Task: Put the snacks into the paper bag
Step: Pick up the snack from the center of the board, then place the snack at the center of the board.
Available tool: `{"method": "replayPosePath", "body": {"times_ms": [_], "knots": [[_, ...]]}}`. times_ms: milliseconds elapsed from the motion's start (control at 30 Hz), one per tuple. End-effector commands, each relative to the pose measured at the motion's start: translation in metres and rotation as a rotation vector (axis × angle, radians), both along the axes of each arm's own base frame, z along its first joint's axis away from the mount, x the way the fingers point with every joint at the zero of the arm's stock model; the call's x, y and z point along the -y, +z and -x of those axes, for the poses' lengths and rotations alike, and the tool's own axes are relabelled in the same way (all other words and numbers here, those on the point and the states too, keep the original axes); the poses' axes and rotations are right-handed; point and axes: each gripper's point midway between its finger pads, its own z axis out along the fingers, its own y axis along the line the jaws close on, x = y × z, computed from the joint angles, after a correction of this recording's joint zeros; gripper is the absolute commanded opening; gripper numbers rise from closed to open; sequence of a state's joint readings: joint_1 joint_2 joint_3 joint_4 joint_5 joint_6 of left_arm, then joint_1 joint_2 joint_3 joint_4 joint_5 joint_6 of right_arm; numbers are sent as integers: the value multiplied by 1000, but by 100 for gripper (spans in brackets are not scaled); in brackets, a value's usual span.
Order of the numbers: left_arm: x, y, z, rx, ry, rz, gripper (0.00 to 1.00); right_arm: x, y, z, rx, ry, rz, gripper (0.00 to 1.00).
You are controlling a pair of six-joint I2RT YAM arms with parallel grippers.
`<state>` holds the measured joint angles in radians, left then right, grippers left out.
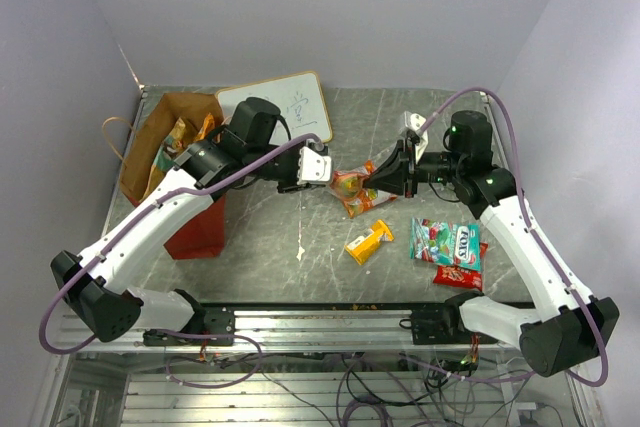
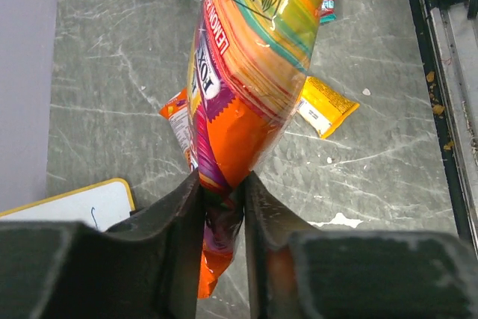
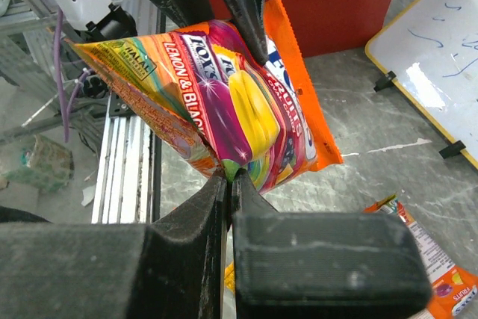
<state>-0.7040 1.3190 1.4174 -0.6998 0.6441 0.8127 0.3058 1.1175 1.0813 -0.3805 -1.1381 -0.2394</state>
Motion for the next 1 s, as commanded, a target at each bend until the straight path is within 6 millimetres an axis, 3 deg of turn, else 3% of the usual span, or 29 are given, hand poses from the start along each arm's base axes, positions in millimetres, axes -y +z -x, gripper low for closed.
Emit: {"method": "replayPosePath", "body": {"times_ms": [0,67,167,267,467,700,833,967], "knots": [[6,11,9,14,-40,51,27,3,10,2,57,4,-26,0],[4,13,9,14,-27,51,20,6,8,0,70,-12,-18,4],[-1,14,8,19,7,48,8,13,4,-1,85,-35,-8,22],[-8,19,6,34,49,53,7,20,0,-1,102,-57,3,40],[-22,37,3,11,151,106,7,38,0,-11,136,-156,34,61],[-45,82,-7,-14,306,219,7,56,-7,-29,192,-270,109,65],[-63,116,-6,-26,379,305,7,62,-31,-42,191,-300,171,65],[-95,151,-12,-17,503,400,7,67,-63,-48,163,-317,224,65]]}}
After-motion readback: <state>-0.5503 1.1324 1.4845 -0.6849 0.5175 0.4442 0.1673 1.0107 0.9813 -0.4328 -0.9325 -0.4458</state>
